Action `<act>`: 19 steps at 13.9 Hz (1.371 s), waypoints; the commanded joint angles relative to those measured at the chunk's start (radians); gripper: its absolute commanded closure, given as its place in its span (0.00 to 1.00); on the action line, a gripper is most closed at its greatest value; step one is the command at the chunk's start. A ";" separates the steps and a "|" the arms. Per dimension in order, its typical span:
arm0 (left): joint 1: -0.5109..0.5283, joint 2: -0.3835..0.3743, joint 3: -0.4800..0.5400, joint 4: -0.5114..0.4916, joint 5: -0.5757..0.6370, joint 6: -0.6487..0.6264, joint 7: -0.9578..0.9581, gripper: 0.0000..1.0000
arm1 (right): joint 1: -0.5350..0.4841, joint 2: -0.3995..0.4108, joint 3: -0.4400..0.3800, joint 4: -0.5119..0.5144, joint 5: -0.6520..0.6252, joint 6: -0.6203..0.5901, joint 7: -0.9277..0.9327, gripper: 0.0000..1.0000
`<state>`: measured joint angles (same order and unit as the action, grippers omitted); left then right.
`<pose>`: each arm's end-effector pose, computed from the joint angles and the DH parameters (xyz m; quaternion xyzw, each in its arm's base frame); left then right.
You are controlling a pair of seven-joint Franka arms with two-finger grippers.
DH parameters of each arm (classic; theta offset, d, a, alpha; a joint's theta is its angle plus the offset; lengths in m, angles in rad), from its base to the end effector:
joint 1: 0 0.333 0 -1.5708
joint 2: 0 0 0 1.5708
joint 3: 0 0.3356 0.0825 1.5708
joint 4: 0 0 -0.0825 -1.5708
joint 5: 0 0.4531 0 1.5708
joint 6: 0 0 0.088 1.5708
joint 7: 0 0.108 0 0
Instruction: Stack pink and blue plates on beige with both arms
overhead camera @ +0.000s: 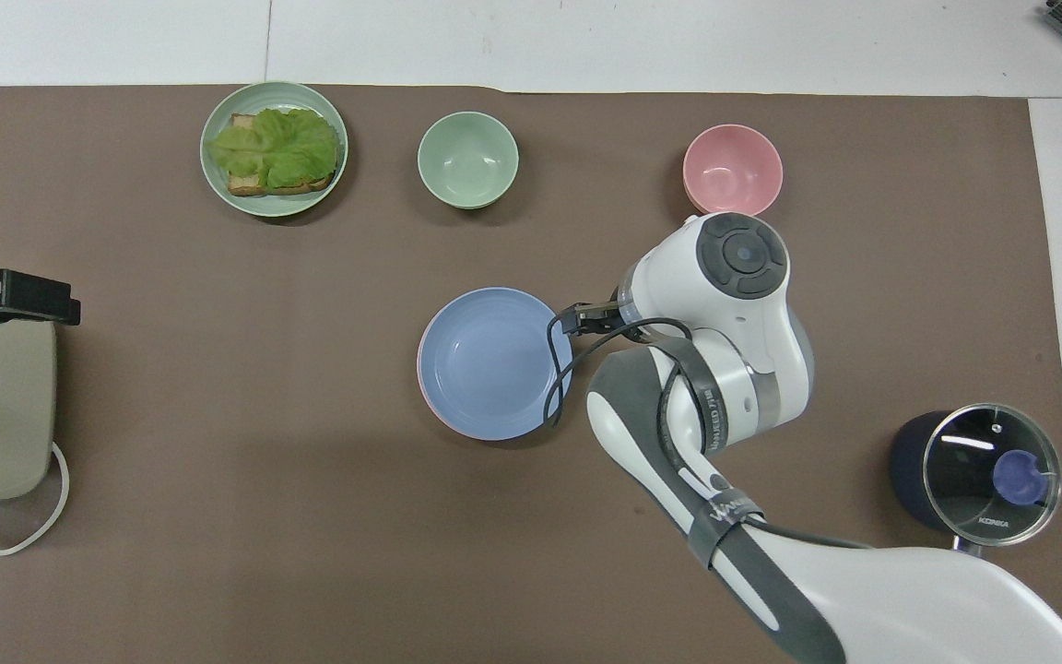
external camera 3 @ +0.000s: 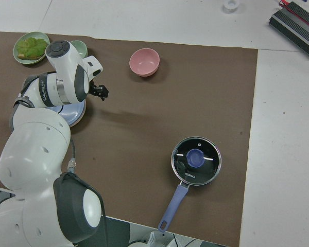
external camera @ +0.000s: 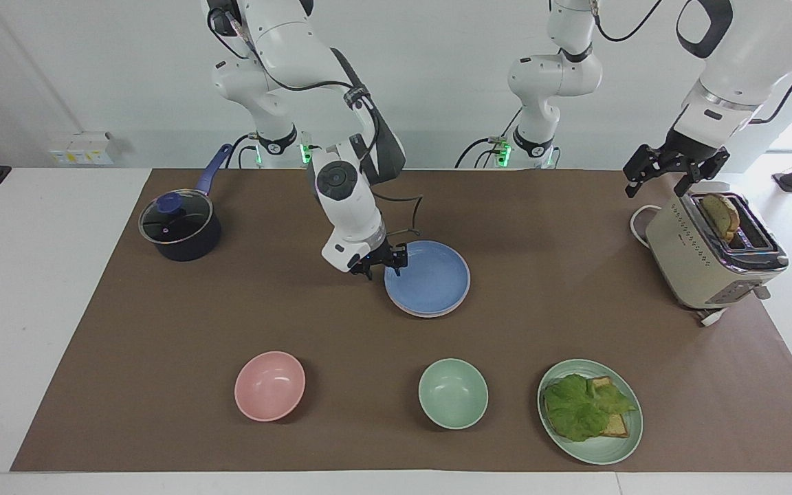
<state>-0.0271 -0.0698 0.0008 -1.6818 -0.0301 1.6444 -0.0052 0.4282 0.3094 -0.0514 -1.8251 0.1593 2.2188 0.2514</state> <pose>0.6062 -0.0190 0.6323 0.9997 -0.0097 0.0160 0.0153 0.6527 0.2661 0.3555 -0.9973 -0.0188 -0.0226 0.0680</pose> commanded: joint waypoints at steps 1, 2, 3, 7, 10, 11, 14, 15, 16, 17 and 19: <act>0.007 -0.007 -0.005 -0.004 0.016 -0.009 0.001 0.00 | -0.087 -0.093 0.002 -0.014 -0.035 -0.043 -0.026 0.00; 0.007 -0.007 -0.005 -0.004 0.016 -0.009 0.001 0.00 | -0.113 -0.117 0.002 -0.011 -0.062 -0.063 -0.026 0.00; 0.007 -0.007 -0.005 -0.004 0.016 -0.009 0.001 0.00 | -0.130 -0.136 -0.001 -0.007 -0.087 -0.083 -0.021 0.00; 0.007 -0.007 -0.005 -0.004 0.016 -0.009 0.001 0.00 | -0.250 -0.239 -0.001 0.064 -0.118 -0.267 -0.026 0.00; 0.007 -0.007 -0.005 -0.004 0.016 -0.009 0.001 0.00 | -0.333 -0.320 -0.001 0.075 -0.119 -0.381 -0.032 0.00; 0.007 -0.007 -0.005 -0.004 0.016 -0.009 0.001 0.00 | -0.362 -0.341 -0.001 0.075 -0.119 -0.404 -0.059 0.00; 0.007 -0.008 -0.005 -0.004 0.016 -0.009 0.001 0.00 | -0.425 -0.378 -0.004 0.098 -0.119 -0.496 -0.165 0.00; 0.007 -0.007 -0.005 -0.004 0.016 -0.009 0.001 0.00 | -0.442 -0.380 -0.004 0.130 -0.119 -0.540 -0.178 0.00; 0.007 -0.007 -0.005 -0.004 0.016 -0.009 0.001 0.00 | -0.453 -0.380 -0.004 0.170 -0.122 -0.597 -0.190 0.00; 0.007 -0.007 -0.005 -0.004 0.016 -0.009 0.001 0.00 | -0.453 -0.380 -0.002 0.211 -0.138 -0.652 -0.195 0.00; 0.007 -0.007 -0.005 -0.004 0.016 -0.009 0.001 0.00 | -0.453 -0.391 0.008 0.215 -0.168 -0.668 -0.195 0.00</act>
<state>-0.0271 -0.0698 0.0008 -1.6818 -0.0301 1.6444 -0.0051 -0.0158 -0.0804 -0.0632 -1.6351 0.0283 1.5793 0.0727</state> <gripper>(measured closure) 0.000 0.000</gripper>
